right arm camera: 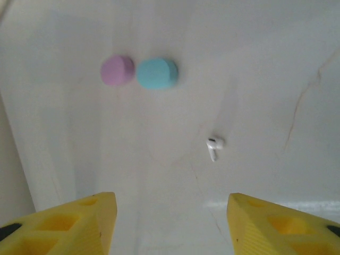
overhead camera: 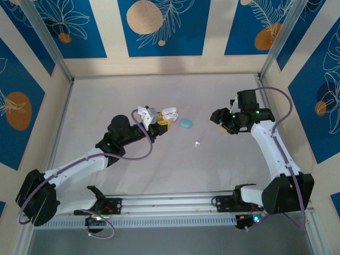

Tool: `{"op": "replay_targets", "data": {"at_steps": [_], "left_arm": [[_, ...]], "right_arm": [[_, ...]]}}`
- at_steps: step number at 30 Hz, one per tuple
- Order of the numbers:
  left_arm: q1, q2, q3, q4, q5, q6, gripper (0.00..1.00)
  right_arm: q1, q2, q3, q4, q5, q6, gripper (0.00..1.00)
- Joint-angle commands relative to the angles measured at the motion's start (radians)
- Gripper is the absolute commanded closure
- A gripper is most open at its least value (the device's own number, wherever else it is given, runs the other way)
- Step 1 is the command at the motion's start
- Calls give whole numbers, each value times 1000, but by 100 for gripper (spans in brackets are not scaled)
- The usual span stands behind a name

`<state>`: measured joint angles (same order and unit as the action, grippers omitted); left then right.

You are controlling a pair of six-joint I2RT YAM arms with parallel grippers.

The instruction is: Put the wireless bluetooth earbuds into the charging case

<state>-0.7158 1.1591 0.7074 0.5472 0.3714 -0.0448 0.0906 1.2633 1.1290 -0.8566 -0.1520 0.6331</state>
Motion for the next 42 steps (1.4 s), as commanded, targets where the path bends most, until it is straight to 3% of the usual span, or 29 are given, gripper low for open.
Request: {"op": "replay_targets", "data": {"at_steps": [1, 21, 42], "left_arm": [[-8, -21, -1, 58, -14, 10, 76], [-8, -66, 1, 0, -38, 23, 76], [-8, -77, -15, 3, -56, 20, 76]], "right_arm": [[6, 40, -14, -55, -49, -23, 43], [242, 514, 132, -100, 178, -52, 53], [301, 683, 205, -93, 256, -37, 61]]}}
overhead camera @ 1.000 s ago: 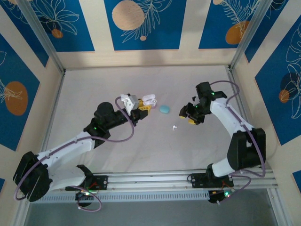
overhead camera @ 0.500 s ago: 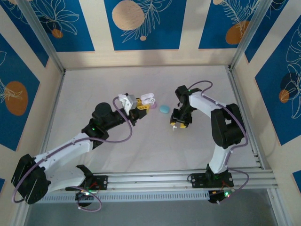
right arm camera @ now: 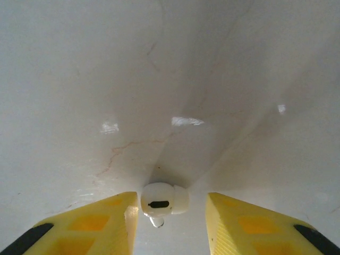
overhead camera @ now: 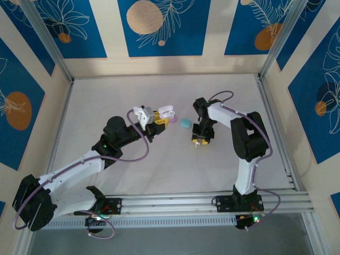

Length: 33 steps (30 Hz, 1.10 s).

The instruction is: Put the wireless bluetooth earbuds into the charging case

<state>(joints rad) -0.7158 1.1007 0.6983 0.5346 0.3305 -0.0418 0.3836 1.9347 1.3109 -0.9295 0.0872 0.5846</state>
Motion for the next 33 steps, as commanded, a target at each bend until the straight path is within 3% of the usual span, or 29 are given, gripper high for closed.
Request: {"op": "replay_targets", "data": {"at_steps": [1, 26, 33], "left_arm": [[-9, -19, -6, 16, -14, 18, 75], [-9, -32, -12, 6, -27, 17, 75], [-8, -18, -8, 5, -28, 13, 75]], "right_arm": [[10, 14, 23, -19, 19, 11, 61], [34, 68, 41, -19, 49, -17, 72], [46, -65, 38, -15, 87, -46, 73]]}}
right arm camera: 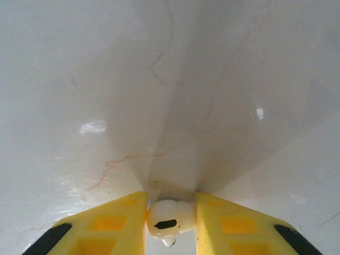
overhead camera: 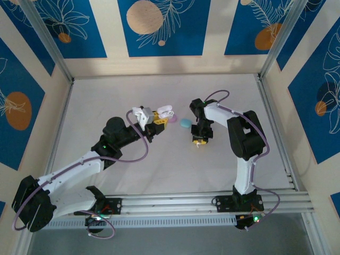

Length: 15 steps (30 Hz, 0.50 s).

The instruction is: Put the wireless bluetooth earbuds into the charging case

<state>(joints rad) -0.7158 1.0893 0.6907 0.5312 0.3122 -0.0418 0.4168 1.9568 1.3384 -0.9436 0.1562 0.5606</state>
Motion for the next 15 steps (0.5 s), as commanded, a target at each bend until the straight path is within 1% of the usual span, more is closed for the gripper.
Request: {"op": "replay_targets", "data": {"at_steps": [1, 5, 9, 13, 15], "left_arm": [[-9, -4, 1, 9, -10, 11, 75], [-9, 19, 5, 31, -10, -13, 75], [-8, 61, 14, 77, 10, -54, 76], [-19, 96, 29, 109, 10, -76, 76], [-30, 115, 32, 134, -5, -86, 76]], "right_arm": [[17, -122, 10, 3, 23, -26, 73], [48, -313, 17, 47, 42, -53, 73], [80, -515, 23, 150, 47, -52, 73], [112, -668, 29, 260, 41, -38, 72], [156, -727, 32, 323, 54, -65, 72]]}}
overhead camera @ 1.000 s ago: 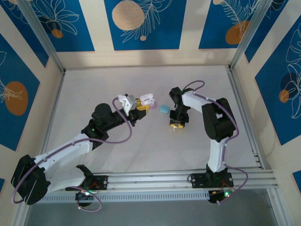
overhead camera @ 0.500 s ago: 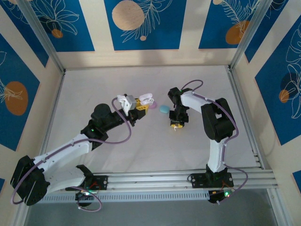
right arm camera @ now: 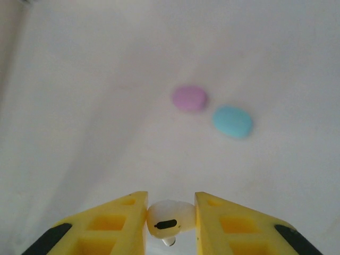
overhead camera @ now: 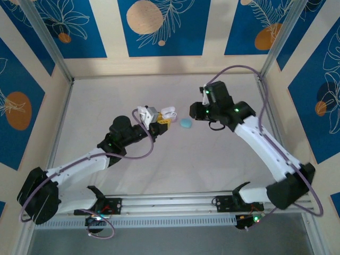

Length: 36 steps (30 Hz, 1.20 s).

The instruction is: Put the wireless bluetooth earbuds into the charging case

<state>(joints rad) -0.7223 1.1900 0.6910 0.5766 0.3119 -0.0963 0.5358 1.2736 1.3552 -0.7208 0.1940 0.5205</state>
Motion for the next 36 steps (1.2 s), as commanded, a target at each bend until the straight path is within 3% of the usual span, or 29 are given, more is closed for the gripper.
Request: {"op": "replay_targets", "data": {"at_steps": [1, 11, 20, 36], "left_arm": [[-28, 23, 33, 99, -10, -35, 76], [-109, 90, 39, 222, -134, -37, 75], [-123, 86, 38, 246, -183, -37, 75], [-124, 90, 31, 284, -212, -63, 75]], "right_arm": [[54, -63, 16, 125, 21, -32, 72], [243, -81, 24, 308, 52, -82, 72], [268, -64, 14, 284, 76, -125, 72], [270, -55, -18, 278, 12, -121, 72]]}}
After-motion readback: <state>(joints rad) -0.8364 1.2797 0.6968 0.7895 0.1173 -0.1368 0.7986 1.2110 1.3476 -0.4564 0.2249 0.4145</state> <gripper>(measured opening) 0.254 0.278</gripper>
